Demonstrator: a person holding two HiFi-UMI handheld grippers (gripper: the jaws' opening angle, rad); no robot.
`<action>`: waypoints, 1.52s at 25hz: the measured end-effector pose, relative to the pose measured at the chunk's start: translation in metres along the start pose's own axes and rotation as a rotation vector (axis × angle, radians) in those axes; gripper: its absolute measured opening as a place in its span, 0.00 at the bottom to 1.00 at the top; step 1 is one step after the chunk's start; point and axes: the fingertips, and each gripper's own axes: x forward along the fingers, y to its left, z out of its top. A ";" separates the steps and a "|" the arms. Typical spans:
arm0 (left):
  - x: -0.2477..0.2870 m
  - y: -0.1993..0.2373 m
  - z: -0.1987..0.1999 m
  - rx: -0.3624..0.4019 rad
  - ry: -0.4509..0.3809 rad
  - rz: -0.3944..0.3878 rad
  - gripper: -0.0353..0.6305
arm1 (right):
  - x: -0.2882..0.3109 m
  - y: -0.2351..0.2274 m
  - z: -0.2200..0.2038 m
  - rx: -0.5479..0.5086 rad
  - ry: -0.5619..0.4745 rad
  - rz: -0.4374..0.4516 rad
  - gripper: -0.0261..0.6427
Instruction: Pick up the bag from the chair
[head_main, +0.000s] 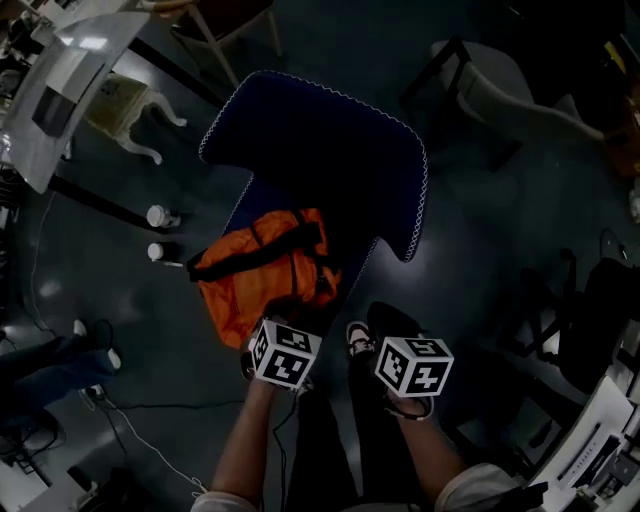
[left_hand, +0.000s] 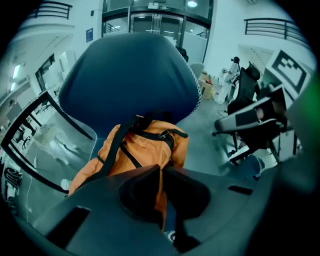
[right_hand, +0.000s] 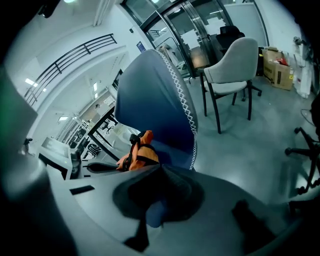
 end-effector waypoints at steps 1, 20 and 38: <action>-0.009 0.002 -0.001 -0.021 -0.011 0.000 0.09 | -0.004 0.007 0.002 -0.007 -0.001 0.005 0.09; -0.195 0.036 -0.025 -0.371 -0.252 0.106 0.09 | -0.081 0.152 0.021 -0.233 -0.018 0.139 0.09; -0.335 0.036 -0.064 -0.620 -0.488 0.203 0.09 | -0.120 0.277 0.007 -0.431 -0.028 0.291 0.09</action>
